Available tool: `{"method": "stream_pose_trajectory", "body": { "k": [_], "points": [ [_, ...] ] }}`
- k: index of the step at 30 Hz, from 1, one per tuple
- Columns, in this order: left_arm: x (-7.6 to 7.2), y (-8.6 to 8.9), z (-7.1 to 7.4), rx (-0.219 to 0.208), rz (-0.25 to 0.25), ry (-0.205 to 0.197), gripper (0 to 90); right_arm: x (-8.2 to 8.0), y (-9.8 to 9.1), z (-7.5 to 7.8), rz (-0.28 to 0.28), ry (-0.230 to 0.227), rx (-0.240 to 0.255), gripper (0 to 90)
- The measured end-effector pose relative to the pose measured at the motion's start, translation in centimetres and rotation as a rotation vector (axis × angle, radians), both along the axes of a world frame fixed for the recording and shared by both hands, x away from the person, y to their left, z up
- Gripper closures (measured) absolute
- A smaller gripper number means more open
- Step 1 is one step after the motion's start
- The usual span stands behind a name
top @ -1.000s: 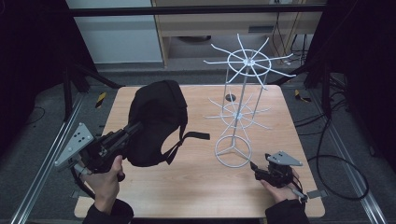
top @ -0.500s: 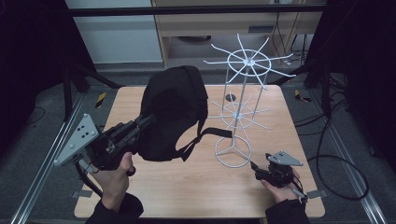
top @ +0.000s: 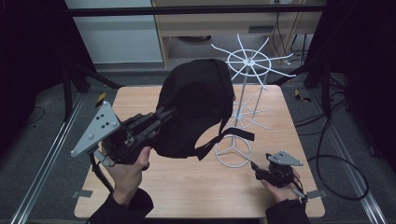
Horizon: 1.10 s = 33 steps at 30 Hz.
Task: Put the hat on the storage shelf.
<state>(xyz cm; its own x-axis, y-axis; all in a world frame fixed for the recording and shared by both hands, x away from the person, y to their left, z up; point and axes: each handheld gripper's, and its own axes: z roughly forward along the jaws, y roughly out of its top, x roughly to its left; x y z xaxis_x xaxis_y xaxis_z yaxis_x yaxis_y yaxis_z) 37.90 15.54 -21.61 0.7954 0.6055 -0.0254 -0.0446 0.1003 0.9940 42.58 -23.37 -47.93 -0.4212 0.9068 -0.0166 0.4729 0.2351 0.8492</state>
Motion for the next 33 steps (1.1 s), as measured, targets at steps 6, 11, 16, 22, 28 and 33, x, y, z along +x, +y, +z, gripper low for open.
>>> {"method": "stream_pose_trajectory", "body": {
  "k": [6, 11, 16, 22, 28, 33],
  "points": [
    [1.2, -1.4, 0.5, 0.04, 0.004, 0.02, 84.6, 0.0, 0.0, 0.0, 0.002, 0.002, 0.001, 31.6],
    [2.1, -2.2, -0.5, 0.073, -0.002, 0.056, 84.0, 0.0, 0.0, 0.0, 0.003, 0.003, 0.002, 31.6],
    [2.9, -2.3, -1.5, 0.095, 0.004, 0.08, 83.3, 0.0, 0.0, -0.1, 0.004, -0.001, -0.004, 31.6],
    [3.5, -1.9, -2.6, 0.111, 0.02, 0.108, 82.0, 0.0, 0.1, 0.0, 0.003, 0.004, 0.002, 31.5],
    [4.1, -1.7, -3.9, 0.131, 0.027, 0.139, 80.8, 0.1, 0.1, -0.1, 0.003, -0.001, -0.007, 31.4],
    [4.8, -1.9, -5.0, 0.144, 0.031, 0.166, 80.9, 0.0, 0.1, -0.1, 0.002, 0.002, -0.007, 31.3]
  ]
}}
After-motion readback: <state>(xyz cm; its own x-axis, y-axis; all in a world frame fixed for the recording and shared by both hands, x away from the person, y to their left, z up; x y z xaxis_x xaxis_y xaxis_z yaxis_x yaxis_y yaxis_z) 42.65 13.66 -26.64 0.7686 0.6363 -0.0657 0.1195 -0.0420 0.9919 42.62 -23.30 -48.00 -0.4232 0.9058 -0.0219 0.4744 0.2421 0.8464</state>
